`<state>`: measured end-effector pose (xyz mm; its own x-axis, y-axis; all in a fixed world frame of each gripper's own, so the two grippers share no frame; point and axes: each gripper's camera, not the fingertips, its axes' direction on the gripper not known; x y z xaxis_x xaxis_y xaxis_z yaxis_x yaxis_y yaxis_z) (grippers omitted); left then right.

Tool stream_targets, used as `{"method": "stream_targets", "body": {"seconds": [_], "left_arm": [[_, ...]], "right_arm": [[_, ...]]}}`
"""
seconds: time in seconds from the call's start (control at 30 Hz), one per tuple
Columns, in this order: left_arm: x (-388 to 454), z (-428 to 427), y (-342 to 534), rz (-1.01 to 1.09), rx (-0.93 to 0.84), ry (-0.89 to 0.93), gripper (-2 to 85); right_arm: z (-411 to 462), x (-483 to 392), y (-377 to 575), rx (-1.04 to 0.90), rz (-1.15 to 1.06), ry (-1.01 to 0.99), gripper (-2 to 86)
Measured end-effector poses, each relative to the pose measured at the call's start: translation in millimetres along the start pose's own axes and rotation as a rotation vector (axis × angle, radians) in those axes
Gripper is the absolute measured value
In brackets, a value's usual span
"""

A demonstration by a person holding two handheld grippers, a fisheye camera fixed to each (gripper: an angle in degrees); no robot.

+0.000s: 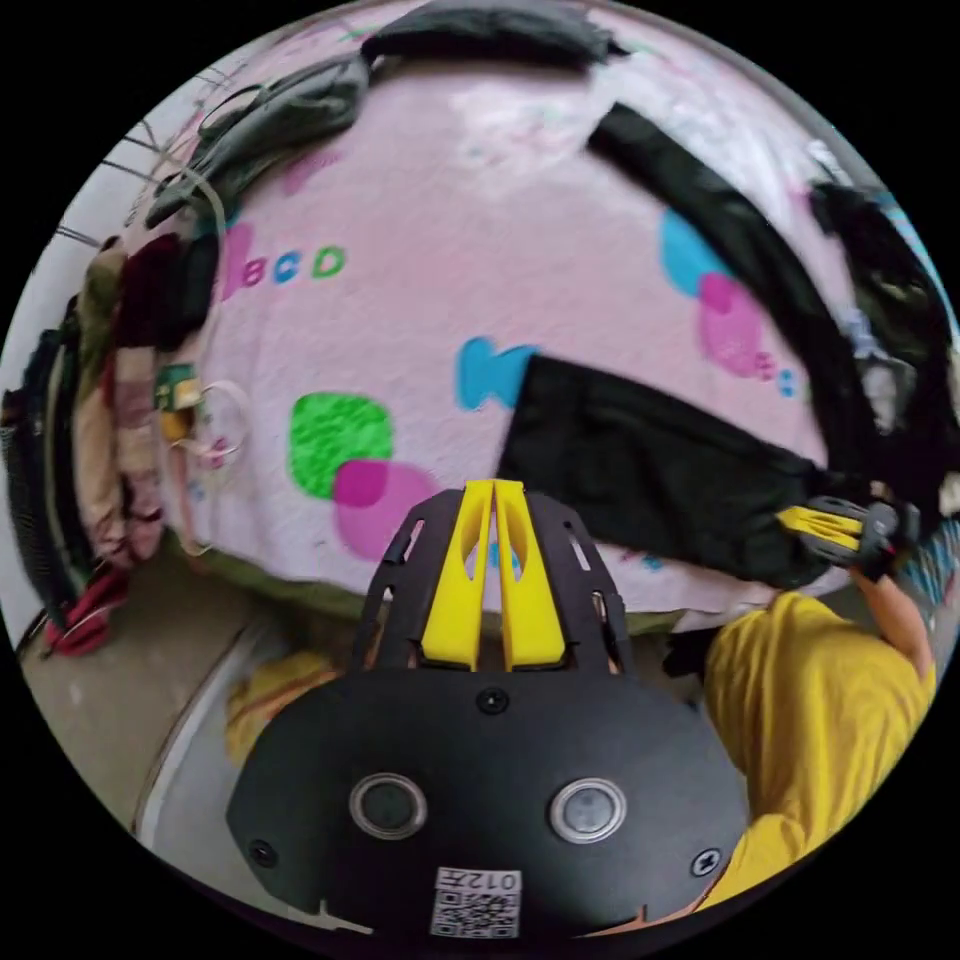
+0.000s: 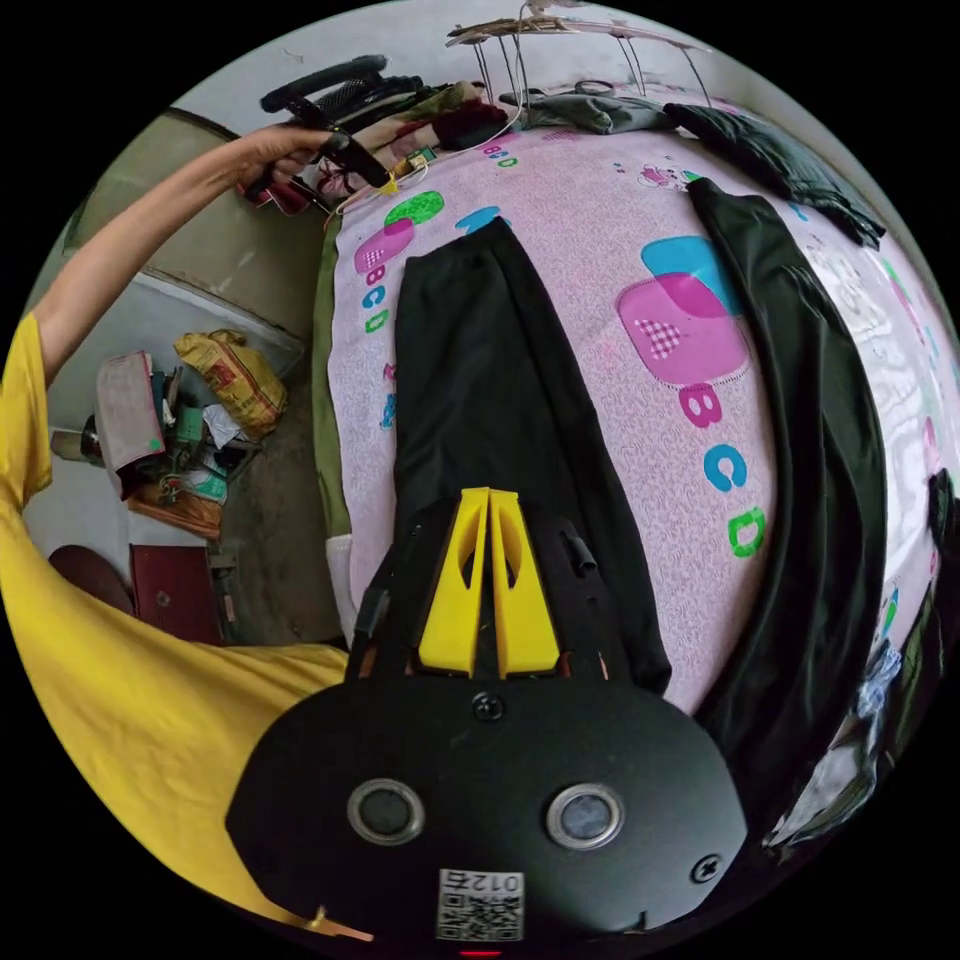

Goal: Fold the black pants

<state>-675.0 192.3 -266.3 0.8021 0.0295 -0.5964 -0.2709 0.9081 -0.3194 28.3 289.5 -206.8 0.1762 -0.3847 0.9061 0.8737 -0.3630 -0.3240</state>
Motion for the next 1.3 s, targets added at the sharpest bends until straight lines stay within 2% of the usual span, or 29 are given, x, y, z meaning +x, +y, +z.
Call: {"method": "stream_targets", "body": {"seconds": [0.07, 0.13, 0.23, 0.3, 0.47, 0.5, 0.57, 0.6, 0.67, 0.8, 0.97, 1.17, 1.3], "left_arm": [[42.2, 7.1, 16.3, 0.099, 0.116, 0.132, 0.3], [72.7, 29.2, 20.6, 0.16, 0.097, 0.155, 0.2], [97.3, 71.9, 15.8, 0.173, 0.0, 0.098, 0.1], [92.9, 85.1, 11.4, 0.12, -0.023, 0.004, 0.0], [54.4, 67.3, 3.5, 0.016, -0.047, 0.129, 0.5], [52.4, 56.2, 3.5, 0.015, -0.007, 0.137, 0.6], [40.9, 10.2, -6.7, -0.019, 0.182, 0.242, 0.9], [38.2, 1.4, -13.1, -0.03, 0.22, 0.27, 1.0], [33.7, -18.8, -52.9, -0.067, 0.316, 0.355, 1.9], [41.5, -15.8, -136.2, -0.121, 0.297, 0.393, 3.9], [36.9, -2.9, -217.2, -0.299, 0.312, 0.438, 6.3], [20.4, 17.6, -252.9, -0.458, 0.284, 0.359, 5.0], [2.8, 25.5, -256.8, -0.487, 0.29, 0.354, 2.1]], "right_arm": [[1.6, -4.6, 17.5, -0.002, 0.009, 0.045, 0.7], [10.8, -8.7, 33.8, -0.029, 0.037, 0.061, 0.7], [28.5, -15.5, 41.9, -0.103, 0.05, 0.103, 0.7], [33.4, -21.6, 44.2, -0.113, 0.034, 0.121, 0.7], [24.7, -32.3, 45.0, -0.151, -0.016, 0.095, 0.6], [8.3, -30.1, 49.7, -0.081, 0.0, 0.09, 0.6], [-19.0, -20.4, 63.4, 0.055, 0.062, 0.163, 1.0], [-30.8, -11.0, 73.3, 0.11, 0.115, 0.259, 1.4], [-35.8, 3.7, 84.4, 0.124, 0.167, 0.389, 2.8], [-23.5, 31.7, 98.2, 0.035, 0.221, 0.436, 6.7], [-18.6, 40.6, 105.2, 0.099, 0.298, 0.396, 7.3], [-4.7, 55.4, 103.3, 0.106, 0.35, 0.395, 6.3], [0.3, 73.9, 107.7, 0.116, 0.399, 0.356, 3.2]]}}
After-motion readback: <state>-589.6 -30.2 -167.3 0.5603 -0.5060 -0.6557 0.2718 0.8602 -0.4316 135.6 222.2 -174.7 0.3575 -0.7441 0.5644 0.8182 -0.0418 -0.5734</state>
